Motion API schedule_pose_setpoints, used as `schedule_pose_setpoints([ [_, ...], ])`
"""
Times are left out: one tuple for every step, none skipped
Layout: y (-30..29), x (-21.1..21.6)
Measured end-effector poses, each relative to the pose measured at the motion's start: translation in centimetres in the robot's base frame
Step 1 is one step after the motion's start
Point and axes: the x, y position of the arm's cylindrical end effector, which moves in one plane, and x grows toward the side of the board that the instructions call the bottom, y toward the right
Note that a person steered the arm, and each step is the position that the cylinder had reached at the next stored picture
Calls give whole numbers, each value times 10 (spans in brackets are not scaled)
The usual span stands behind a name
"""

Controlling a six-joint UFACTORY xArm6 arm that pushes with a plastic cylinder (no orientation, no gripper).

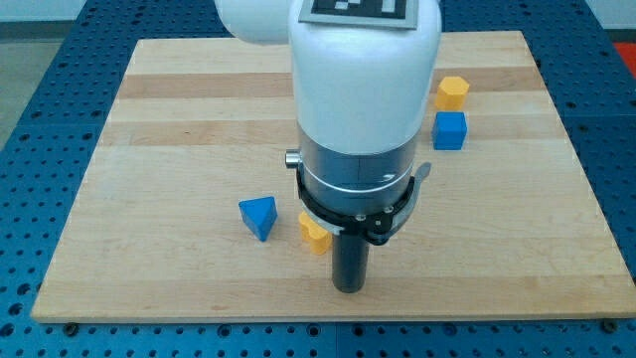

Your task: Push the blue triangle into the yellow heart

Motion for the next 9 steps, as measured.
schedule_pose_setpoints([
  [-34,2],
  [-108,2],
  [-182,2],
  [-204,-15],
  [-206,-78],
  [-201,-78],
  [-144,-78],
  [-135,-78],
  [-133,-78],
])
